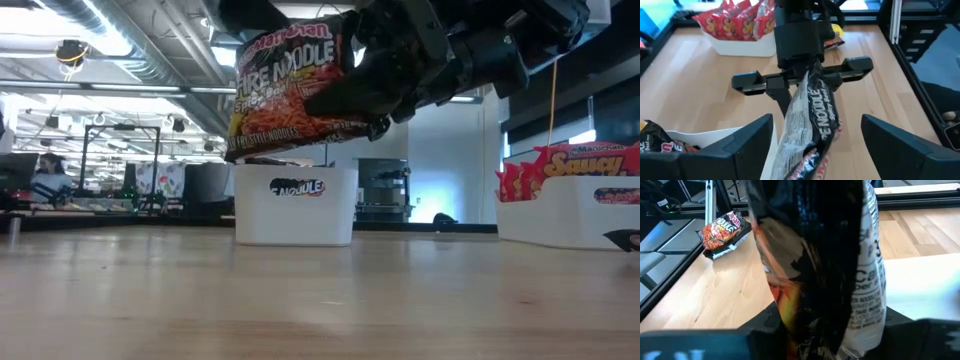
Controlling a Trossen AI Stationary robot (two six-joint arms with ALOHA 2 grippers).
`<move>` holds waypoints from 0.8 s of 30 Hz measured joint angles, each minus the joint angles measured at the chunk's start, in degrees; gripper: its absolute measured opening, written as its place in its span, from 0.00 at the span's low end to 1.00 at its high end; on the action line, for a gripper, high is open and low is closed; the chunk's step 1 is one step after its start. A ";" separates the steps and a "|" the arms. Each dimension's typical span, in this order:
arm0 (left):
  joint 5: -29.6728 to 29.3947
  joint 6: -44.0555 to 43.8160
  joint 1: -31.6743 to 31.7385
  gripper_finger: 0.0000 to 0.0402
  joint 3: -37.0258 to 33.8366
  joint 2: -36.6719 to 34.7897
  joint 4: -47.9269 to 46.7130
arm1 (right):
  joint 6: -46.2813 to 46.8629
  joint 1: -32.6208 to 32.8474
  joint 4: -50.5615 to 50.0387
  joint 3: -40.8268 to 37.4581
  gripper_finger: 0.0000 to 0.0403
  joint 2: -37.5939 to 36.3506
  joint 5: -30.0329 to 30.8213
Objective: Sort Maruchan noodles
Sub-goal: Put the black noodle pack into the bottom left white bin
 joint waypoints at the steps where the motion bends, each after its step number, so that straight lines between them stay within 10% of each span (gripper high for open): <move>1: 0.86 0.00 0.44 0.74 1.62 0.84 -1.73 | 0.04 0.00 0.03 0.00 0.33 0.00 0.00; 24: 5.99 0.22 4.23 0.73 29.26 25.62 -36.37 | 0.20 0.00 -0.25 0.00 0.34 0.00 0.00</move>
